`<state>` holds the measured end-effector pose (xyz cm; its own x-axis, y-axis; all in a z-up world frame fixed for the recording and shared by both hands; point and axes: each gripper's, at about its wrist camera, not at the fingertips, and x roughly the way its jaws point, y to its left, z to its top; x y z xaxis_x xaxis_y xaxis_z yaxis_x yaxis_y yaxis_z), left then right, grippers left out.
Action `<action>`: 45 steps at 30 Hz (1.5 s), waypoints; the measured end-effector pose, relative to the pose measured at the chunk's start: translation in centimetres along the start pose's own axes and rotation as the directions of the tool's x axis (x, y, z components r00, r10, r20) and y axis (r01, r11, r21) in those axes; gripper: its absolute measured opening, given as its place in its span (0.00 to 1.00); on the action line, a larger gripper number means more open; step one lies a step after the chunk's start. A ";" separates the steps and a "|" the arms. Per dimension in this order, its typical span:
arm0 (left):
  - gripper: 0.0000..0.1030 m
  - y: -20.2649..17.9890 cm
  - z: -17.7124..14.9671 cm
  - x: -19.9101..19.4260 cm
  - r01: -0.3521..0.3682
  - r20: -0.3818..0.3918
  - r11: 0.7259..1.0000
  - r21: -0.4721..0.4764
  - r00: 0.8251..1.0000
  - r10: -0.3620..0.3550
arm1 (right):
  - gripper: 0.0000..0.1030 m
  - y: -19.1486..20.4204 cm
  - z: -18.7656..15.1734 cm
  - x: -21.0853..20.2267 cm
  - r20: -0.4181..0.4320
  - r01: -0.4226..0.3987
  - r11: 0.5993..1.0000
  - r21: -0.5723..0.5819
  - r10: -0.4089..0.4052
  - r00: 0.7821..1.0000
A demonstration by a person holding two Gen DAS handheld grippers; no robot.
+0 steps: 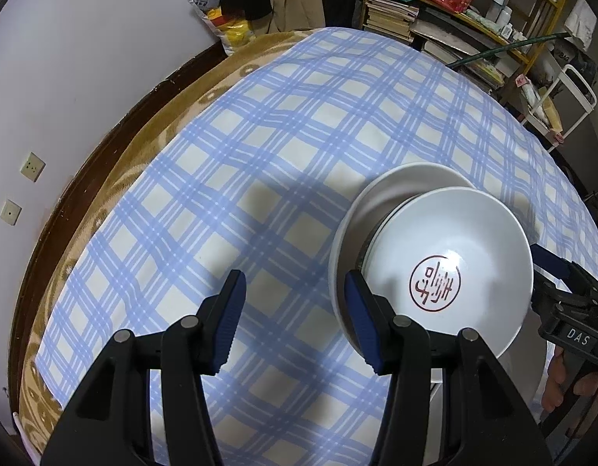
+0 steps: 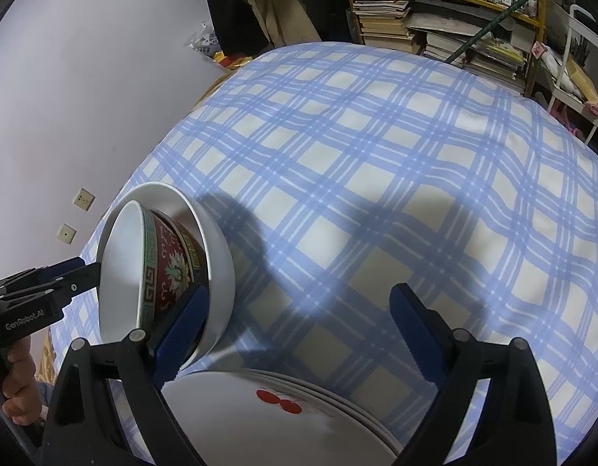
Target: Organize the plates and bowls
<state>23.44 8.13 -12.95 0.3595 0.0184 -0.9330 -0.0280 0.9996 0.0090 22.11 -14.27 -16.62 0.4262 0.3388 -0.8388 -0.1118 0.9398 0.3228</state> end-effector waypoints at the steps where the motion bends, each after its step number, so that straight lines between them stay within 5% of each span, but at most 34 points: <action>1: 0.50 0.0 0.0 -0.1 0.002 -0.003 1.000 -0.002 1.000 -0.002 | 0.97 0.0 0.0 0.0 0.001 0.000 1.000 0.001 0.000 1.000; 13: 0.50 -0.1 -0.1 0.1 -0.026 -0.018 1.000 0.009 1.000 0.026 | 0.96 -0.2 0.1 0.1 0.001 0.005 1.000 0.011 -0.005 1.000; 20: 0.47 0.5 0.2 0.5 -0.004 -0.030 1.000 -0.018 1.000 0.003 | 0.88 0.2 0.0 0.4 0.002 -0.005 1.000 0.012 0.005 1.000; 29: 0.38 -0.1 0.3 0.7 0.002 -0.026 1.000 0.001 1.000 -0.002 | 0.66 0.5 -0.2 0.6 -0.020 -0.050 0.996 0.077 0.052 0.998; 32: 0.23 -0.4 0.4 0.7 0.027 -0.024 1.000 0.015 0.999 -0.027 | 0.63 0.9 -0.2 0.7 -0.024 -0.049 0.996 0.078 0.051 0.998; 39: 0.19 0.5 0.8 1.2 0.116 -0.073 0.993 -0.022 0.990 -0.117 | 0.21 2.4 -0.2 0.7 -0.043 -0.071 0.992 0.108 0.076 0.996; 45: 0.10 0.6 0.8 1.6 0.149 -0.084 0.989 -0.021 0.985 -0.151 | 0.12 3.9 -0.1 0.6 -0.055 -0.042 0.997 0.072 0.046 0.997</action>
<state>24.71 8.79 -14.18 0.2797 -0.1344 -0.9506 0.0063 0.9904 -0.1382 21.86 -10.43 -15.91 0.3708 0.3840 -0.8456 -0.0651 0.9190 0.3887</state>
